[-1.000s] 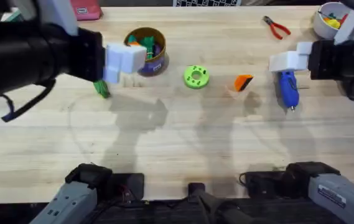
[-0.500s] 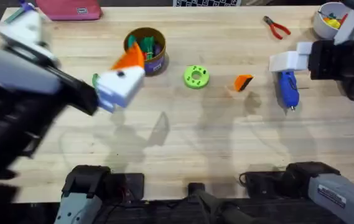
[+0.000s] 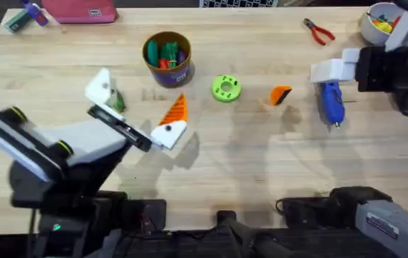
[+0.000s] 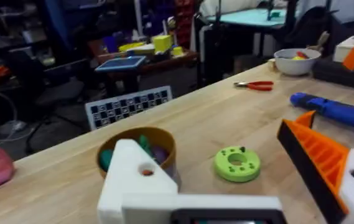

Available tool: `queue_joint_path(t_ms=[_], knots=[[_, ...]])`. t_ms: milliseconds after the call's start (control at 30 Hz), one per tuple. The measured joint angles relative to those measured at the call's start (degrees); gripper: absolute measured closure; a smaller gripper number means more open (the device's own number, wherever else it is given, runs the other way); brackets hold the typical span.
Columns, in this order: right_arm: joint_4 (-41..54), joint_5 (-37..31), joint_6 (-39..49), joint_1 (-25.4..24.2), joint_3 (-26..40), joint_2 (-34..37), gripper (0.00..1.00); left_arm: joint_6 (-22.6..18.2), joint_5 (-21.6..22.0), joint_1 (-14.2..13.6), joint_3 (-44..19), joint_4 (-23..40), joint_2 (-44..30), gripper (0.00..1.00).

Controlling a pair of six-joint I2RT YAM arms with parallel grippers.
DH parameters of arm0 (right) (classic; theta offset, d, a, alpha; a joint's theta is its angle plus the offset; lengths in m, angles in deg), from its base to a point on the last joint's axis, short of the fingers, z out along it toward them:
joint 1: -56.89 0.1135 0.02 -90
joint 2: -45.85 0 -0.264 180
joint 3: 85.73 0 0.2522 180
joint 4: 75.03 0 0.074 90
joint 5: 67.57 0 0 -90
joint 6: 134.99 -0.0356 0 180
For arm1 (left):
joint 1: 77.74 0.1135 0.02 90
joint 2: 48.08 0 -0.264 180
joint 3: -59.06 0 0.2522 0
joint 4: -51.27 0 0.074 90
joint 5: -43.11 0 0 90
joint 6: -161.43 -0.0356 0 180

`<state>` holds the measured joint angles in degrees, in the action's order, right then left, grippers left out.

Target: Pick up the gripper from the table and insert it into the empty holder that is missing its gripper. Then pick up a screw, insert it into the mounting hole, and use the screwdriver to tighten it. Finally, clean up the table by picking up the vegetable and placing it into the bucket.

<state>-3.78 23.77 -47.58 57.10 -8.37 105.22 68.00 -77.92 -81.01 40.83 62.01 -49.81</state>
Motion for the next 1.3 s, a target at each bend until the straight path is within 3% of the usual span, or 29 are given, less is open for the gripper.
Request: queue_joint_path(t_ms=[67, 233, 567, 1300], knots=[[0.0, 0.0, 0.0, 0.0, 0.0, -0.02, 0.007, 1.4, -1.71, 0.0, 2.78, -3.21, 1.14, 0.015], [0.0, 0.0, 0.0, 0.0, 0.0, -0.01, 0.007, 5.07, -6.56, 0.05, 4.1, -3.89, 1.44, 0.016], [-0.02, 0.0, 0.0, 0.0, 0.0, -0.02, 0.008, 6.26, -16.0, 0.07, 4.0, 7.17, 1.44, 0.014], [0.0, 0.0, 0.0, 0.0, 0.0, 0.0, 0.008, 4.37, -21.12, 0.04, 3.97, 7.74, 1.43, 0.015]])
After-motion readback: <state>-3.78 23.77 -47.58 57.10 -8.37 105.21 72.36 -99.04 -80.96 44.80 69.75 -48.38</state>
